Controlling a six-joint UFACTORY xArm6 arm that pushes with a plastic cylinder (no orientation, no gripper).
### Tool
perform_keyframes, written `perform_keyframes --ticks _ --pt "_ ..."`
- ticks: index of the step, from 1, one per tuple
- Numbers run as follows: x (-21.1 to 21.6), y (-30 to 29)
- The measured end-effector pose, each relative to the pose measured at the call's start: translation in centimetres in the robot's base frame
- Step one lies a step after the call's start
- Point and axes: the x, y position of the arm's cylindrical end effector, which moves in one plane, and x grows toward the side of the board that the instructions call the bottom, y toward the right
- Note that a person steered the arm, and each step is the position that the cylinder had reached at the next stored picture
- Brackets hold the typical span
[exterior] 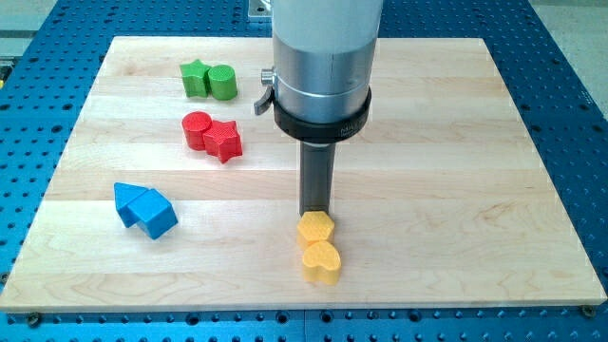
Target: Move the green star towards the bottom right side of the board
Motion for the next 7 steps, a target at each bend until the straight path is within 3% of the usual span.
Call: perform_keyframes --ticks 1,3,7 --pt "-0.1 -1.0" --pt "-4.6 -1.0" --pt "-5.4 -1.0"
